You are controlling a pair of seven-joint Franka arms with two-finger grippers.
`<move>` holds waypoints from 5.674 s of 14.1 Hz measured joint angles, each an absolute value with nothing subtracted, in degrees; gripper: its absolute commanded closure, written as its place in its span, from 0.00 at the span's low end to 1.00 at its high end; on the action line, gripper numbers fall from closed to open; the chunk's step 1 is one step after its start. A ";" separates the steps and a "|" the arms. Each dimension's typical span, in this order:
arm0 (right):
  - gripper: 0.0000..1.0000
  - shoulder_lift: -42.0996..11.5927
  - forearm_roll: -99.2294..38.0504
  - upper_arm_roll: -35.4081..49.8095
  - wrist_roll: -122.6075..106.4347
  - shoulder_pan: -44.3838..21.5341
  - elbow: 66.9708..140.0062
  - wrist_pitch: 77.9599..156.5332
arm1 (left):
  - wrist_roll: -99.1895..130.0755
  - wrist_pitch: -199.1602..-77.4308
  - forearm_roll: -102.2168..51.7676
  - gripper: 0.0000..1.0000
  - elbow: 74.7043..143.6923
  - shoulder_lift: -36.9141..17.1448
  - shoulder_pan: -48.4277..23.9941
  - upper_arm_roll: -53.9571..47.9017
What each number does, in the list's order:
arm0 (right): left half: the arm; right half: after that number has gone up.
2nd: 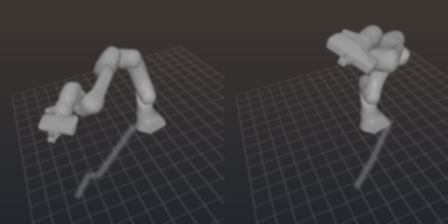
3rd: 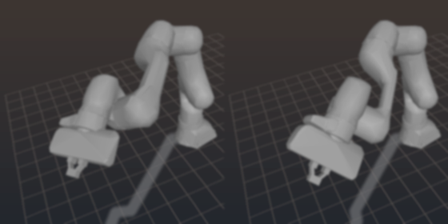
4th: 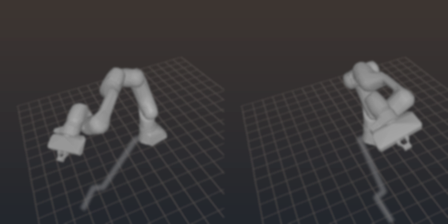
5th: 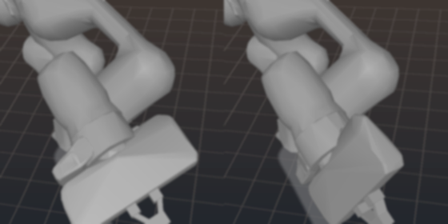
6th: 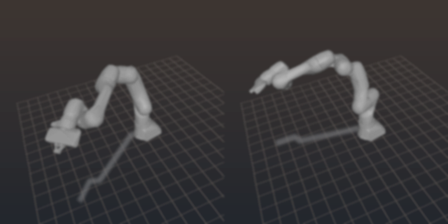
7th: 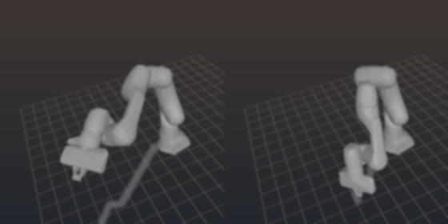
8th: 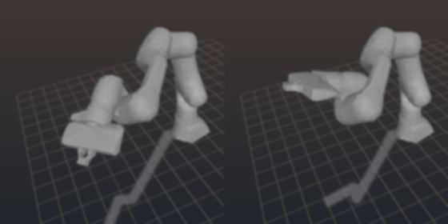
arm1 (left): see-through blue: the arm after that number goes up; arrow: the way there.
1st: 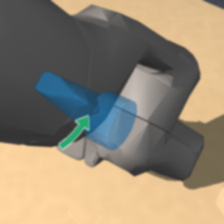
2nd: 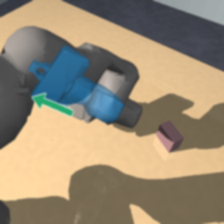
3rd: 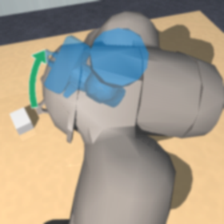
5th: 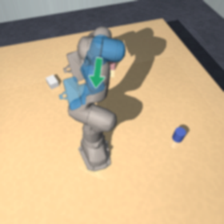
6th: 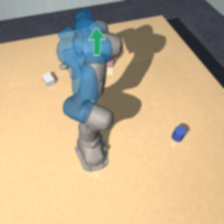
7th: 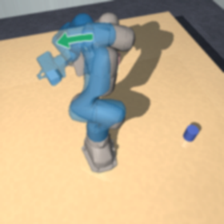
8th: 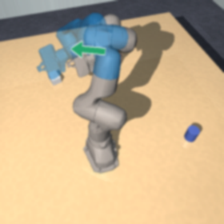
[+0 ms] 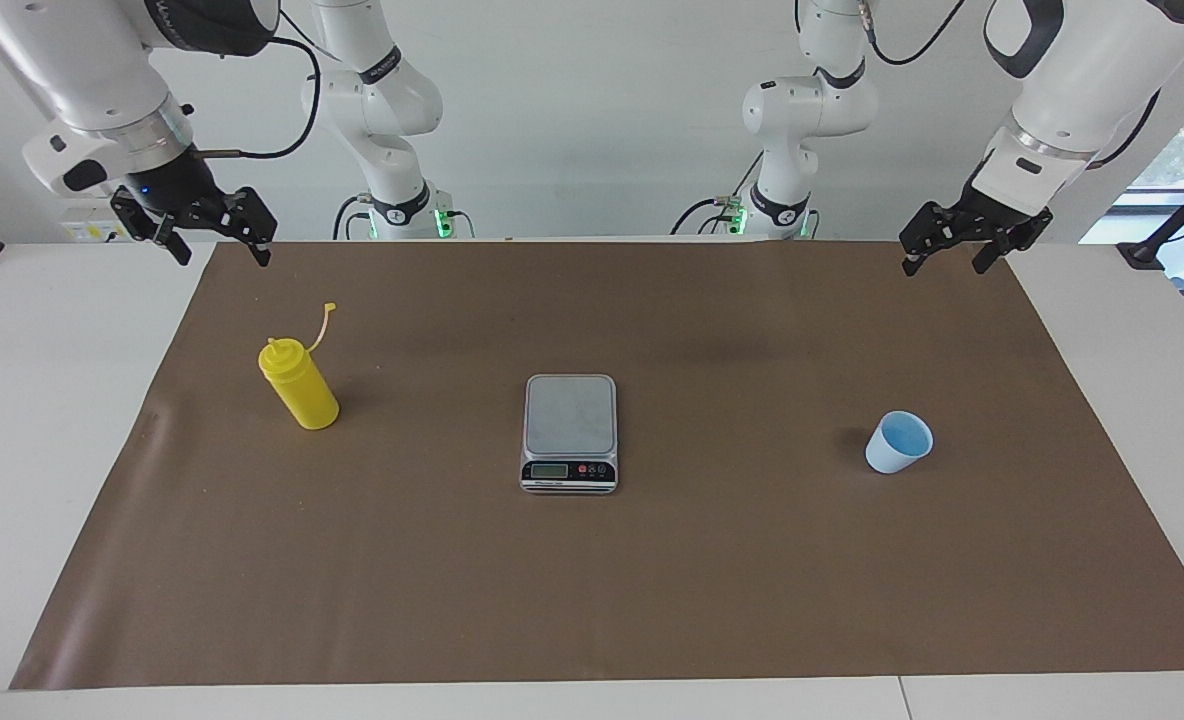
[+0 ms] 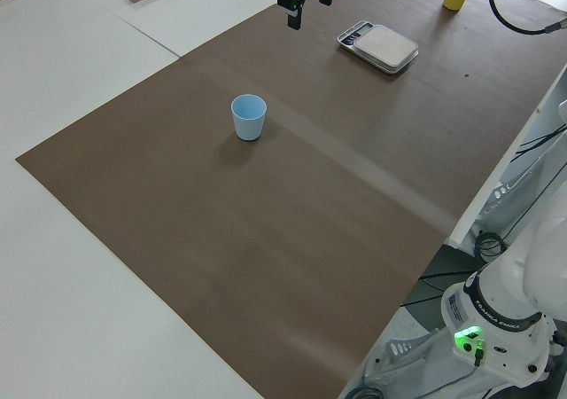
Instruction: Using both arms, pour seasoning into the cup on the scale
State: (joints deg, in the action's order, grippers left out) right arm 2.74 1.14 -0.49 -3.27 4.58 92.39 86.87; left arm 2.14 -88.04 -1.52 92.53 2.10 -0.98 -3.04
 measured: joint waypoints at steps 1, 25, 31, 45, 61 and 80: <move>0.00 2.74 1.14 -0.49 -3.27 4.58 92.39 86.87 | 2.14 -88.04 -1.52 0.00 92.53 2.10 -0.98 -3.04; 0.00 2.61 -8.41 -1.36 31.47 6.71 93.35 87.65 | -3.65 -111.20 -1.45 0.00 98.35 -9.76 1.85 -2.81; 0.00 2.61 -16.62 -1.52 58.73 10.25 93.67 87.71 | -9.19 -128.03 -1.42 0.00 109.31 -13.10 5.96 -2.73; 0.00 -10.56 -33.70 -1.83 57.18 26.73 96.86 81.42 | -9.15 -136.81 -1.52 1.00 116.61 -12.59 4.54 -3.83; 0.00 -30.95 -43.88 -1.17 41.81 33.18 93.85 81.01 | 40.25 -127.26 -1.42 1.00 110.00 -9.36 -21.73 -4.47; 0.00 -28.25 -45.84 -0.64 39.95 27.26 103.30 88.54 | 65.51 -122.70 -0.28 0.01 91.20 -26.01 -38.77 -4.36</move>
State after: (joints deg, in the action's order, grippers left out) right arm -28.25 -45.84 -0.64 39.95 27.26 103.30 88.54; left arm 65.51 -122.70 -0.28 91.20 -26.01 -38.77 -4.36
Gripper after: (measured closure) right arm 0.000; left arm 0.956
